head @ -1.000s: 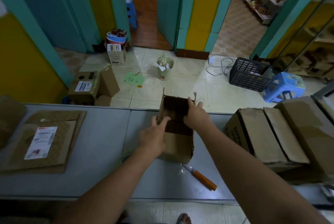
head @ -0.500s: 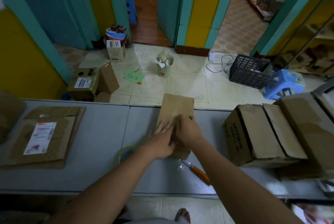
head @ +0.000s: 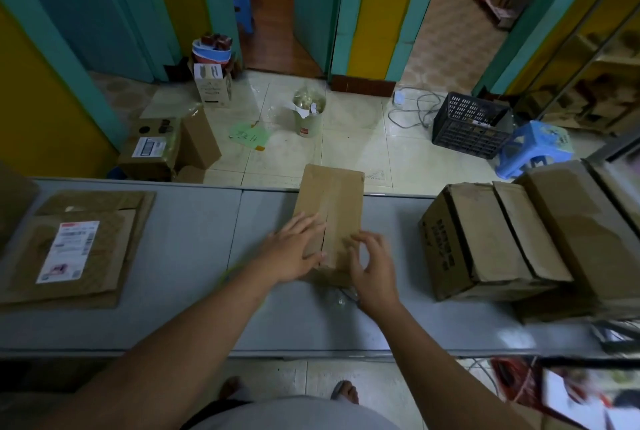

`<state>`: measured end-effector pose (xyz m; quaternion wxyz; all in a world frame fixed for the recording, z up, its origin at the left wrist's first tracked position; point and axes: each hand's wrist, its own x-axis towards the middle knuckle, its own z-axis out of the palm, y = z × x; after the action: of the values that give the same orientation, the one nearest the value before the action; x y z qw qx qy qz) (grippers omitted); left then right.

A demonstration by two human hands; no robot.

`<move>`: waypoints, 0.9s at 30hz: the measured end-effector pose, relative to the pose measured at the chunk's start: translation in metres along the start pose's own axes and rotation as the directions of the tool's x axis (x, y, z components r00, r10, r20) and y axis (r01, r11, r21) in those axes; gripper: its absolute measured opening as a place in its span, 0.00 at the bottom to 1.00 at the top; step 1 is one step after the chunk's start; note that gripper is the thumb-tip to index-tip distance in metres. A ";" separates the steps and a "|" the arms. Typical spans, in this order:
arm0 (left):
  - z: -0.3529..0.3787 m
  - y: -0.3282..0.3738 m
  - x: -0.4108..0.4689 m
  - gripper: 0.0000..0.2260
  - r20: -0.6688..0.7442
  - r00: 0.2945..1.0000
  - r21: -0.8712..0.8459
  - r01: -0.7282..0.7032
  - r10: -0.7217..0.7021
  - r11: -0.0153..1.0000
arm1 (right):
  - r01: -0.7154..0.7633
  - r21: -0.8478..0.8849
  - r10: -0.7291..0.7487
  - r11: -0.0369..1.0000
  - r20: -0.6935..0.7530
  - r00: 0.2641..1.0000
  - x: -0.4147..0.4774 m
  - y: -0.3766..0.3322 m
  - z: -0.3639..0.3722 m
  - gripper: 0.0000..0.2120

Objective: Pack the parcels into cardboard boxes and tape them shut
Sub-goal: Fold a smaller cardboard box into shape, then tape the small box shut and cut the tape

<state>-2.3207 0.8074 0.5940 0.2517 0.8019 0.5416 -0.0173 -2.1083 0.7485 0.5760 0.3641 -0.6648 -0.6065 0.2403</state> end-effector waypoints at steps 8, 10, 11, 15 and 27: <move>-0.011 0.000 -0.010 0.35 -0.054 0.998 -0.118 0.026 -0.033 0.993 | -0.157 -0.430 0.329 0.889 0.363 0.872 -0.044 0.049 -0.002 0.19; -0.012 -0.007 -0.017 0.35 -0.081 0.996 -0.194 0.029 -0.046 0.981 | -0.100 -0.449 0.282 0.888 0.359 0.890 -0.053 0.052 0.002 0.17; -0.012 -0.012 -0.021 0.34 -0.107 0.992 -0.237 0.035 -0.062 0.971 | -0.088 -0.451 0.256 0.888 0.326 0.910 -0.054 0.051 0.003 0.15; -0.005 -0.045 -0.053 0.18 -0.328 0.930 -0.277 0.074 -0.167 0.958 | -0.082 -0.317 0.145 0.945 0.181 0.973 -0.057 0.038 -0.001 0.04; 0.051 -0.109 -0.127 0.12 -0.193 0.979 0.094 -0.041 0.058 0.995 | 0.111 0.114 -0.154 0.987 0.526 0.836 -0.046 -0.054 0.012 0.05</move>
<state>-2.4564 0.7082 0.5451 0.1614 0.8234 0.5423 0.0438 -2.1581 0.7056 0.6044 0.2230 -0.5134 -0.7182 0.4133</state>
